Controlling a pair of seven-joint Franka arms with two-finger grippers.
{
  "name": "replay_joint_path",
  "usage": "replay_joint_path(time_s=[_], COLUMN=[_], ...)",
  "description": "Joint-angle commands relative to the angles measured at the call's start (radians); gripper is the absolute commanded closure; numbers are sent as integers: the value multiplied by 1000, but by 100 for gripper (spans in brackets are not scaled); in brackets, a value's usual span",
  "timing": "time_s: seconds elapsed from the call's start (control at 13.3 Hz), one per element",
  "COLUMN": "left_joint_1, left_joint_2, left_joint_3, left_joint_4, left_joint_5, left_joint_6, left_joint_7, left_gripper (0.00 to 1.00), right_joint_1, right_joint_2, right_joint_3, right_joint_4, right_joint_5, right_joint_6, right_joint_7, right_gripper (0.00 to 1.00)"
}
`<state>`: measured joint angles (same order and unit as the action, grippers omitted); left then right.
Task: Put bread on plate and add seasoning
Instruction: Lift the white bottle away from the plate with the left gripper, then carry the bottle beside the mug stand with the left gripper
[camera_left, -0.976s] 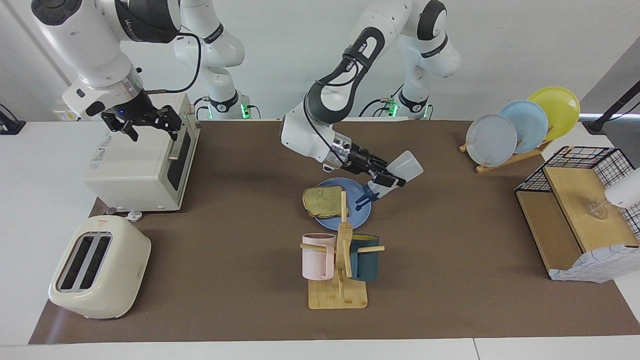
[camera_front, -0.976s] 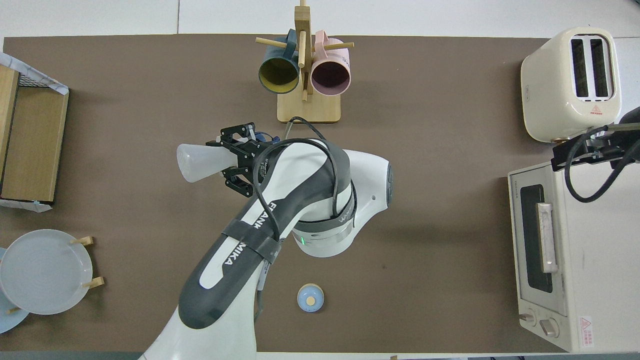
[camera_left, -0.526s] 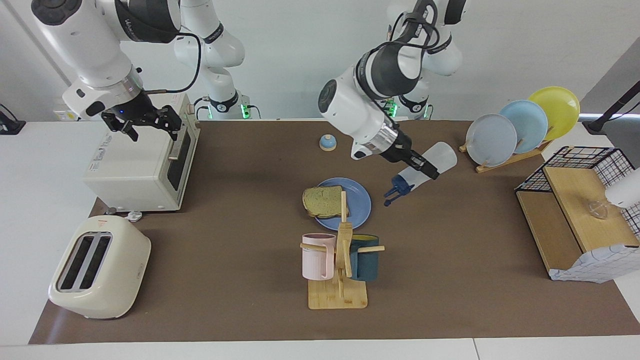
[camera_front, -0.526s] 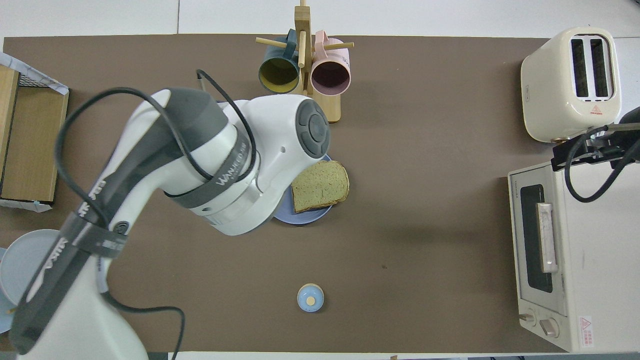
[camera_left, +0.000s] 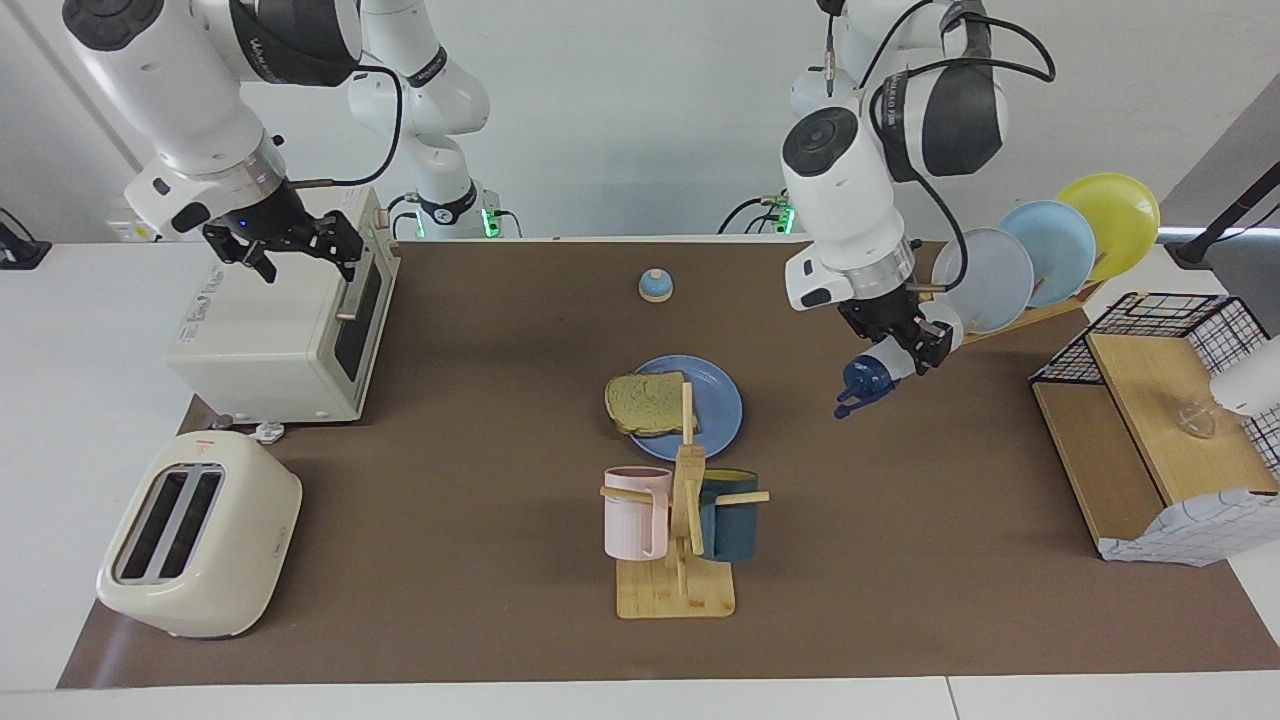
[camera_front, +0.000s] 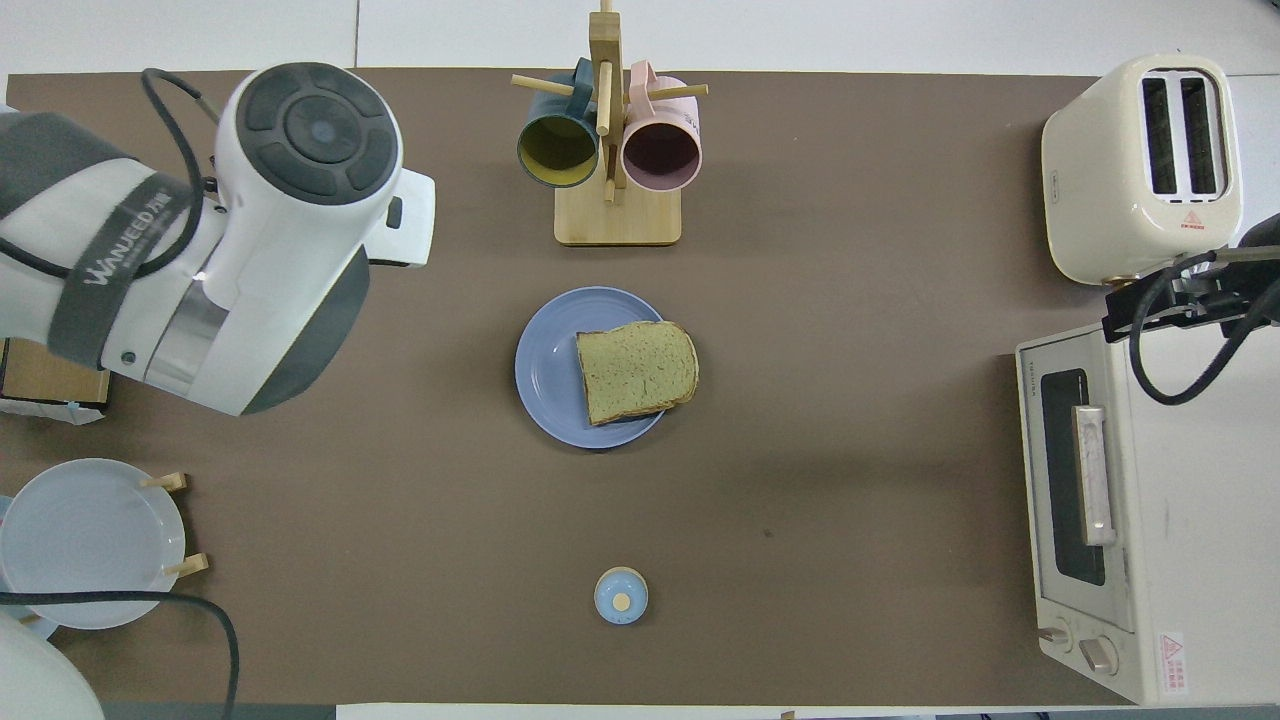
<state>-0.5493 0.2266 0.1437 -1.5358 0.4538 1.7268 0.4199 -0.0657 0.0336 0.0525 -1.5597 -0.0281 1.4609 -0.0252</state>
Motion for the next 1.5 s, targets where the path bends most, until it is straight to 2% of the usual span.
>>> replay_joint_path(time_s=[0.0, 0.3, 0.68, 0.83, 1.13, 1.43], left_joint_1=[44, 83, 120, 134, 178, 207], left_joint_2=[-62, -113, -196, -208, -210, -165], left_joint_3=[-9, -7, -7, -7, -7, -7], left_joint_4=[-95, -236, -499, -565, -684, -767], left_joint_5=[-85, -155, -155, -155, -155, -155], left_joint_6=[123, 365, 777, 914, 1196, 1437], left_joint_7=[-61, -179, -438, -533, -650, -665], left_gripper=[100, 100, 100, 100, 100, 100], right_joint_1=[-10, -10, -10, -10, -10, -10], right_joint_2=[-3, -3, -3, -3, -3, -3], right_joint_3=[6, 6, 6, 6, 6, 6], right_joint_4=[-2, -2, -2, -2, -2, -2], right_joint_5=[-3, -1, -1, -1, -1, -1], right_joint_6=[3, 3, 3, 3, 3, 3], right_joint_7=[-21, -21, -21, -19, -21, -21], right_gripper=[0, 0, 0, 0, 0, 0])
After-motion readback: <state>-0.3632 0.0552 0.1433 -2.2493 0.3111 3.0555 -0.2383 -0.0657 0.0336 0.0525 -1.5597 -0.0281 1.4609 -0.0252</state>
